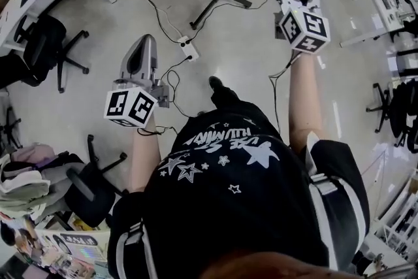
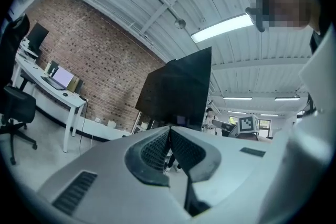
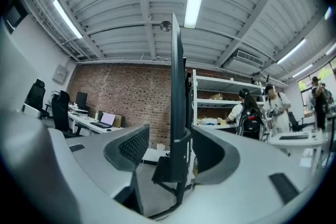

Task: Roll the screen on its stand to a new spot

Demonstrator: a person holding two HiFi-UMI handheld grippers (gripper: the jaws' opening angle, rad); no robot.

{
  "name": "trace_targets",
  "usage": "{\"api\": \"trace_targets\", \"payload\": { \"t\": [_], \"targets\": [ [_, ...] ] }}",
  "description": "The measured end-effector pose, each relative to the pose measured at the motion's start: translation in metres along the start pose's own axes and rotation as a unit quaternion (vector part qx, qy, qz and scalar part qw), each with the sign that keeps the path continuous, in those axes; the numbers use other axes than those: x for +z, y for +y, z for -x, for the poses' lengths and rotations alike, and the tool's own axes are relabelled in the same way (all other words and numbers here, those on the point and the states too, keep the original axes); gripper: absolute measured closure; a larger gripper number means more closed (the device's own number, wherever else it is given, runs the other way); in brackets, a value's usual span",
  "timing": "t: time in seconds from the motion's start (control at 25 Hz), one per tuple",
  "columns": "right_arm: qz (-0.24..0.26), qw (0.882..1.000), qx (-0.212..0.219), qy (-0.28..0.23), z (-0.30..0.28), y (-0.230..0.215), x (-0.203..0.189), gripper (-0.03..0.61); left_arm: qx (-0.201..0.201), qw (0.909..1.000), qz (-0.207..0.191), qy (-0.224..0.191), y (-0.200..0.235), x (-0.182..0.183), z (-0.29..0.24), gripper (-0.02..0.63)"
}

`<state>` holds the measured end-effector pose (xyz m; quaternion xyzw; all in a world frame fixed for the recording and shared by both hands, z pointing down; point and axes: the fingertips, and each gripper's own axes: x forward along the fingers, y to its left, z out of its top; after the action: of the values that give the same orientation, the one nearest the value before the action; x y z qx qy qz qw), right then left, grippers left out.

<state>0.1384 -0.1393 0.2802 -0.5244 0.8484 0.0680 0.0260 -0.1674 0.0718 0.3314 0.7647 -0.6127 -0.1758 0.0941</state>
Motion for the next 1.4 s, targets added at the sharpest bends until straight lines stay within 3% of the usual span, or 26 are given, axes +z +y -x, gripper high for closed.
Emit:
{"api": "trace_targets", "payload": {
  "t": [0.24, 0.56, 0.6, 0.68, 0.76, 1.0, 1.4],
  "targets": [
    [-0.043, 0.998, 0.03, 0.044, 0.054, 0.005, -0.031, 0.334, 0.002, 0.9998, 0.012, 0.017, -0.02, -0.02, 0.018, 0.601],
    [-0.068, 0.991, 0.103, 0.044, 0.083, 0.012, -0.036, 0.336, -0.001, 0.9999, -0.009, 0.006, -0.076, -0.026, 0.022, 0.601],
    [-0.065, 0.991, 0.107, 0.045, 0.088, 0.01, -0.036, 0.36, 0.002, 0.9999, -0.011, 0.004, -0.085, -0.028, 0.021, 0.601],
    [-0.048, 0.992, 0.104, 0.048, 0.1, 0.002, -0.038, 0.472, 0.004, 0.9999, -0.012, -0.002, -0.103, -0.03, 0.019, 0.601],
    [-0.035, 0.992, 0.105, 0.059, 0.115, -0.004, -0.043, 0.488, 0.0, 1.0, -0.008, -0.003, -0.125, -0.036, 0.018, 0.601],
    [-0.059, 0.989, 0.115, 0.078, 0.162, -0.033, -0.055, 0.549, -0.012, 0.9999, -0.01, 0.003, -0.186, -0.061, 0.019, 0.601],
    [-0.053, 0.987, 0.118, 0.094, 0.238, -0.101, -0.069, 0.572, -0.018, 0.9997, -0.016, 0.01, -0.281, -0.1, 0.025, 0.601]
  ]
}}
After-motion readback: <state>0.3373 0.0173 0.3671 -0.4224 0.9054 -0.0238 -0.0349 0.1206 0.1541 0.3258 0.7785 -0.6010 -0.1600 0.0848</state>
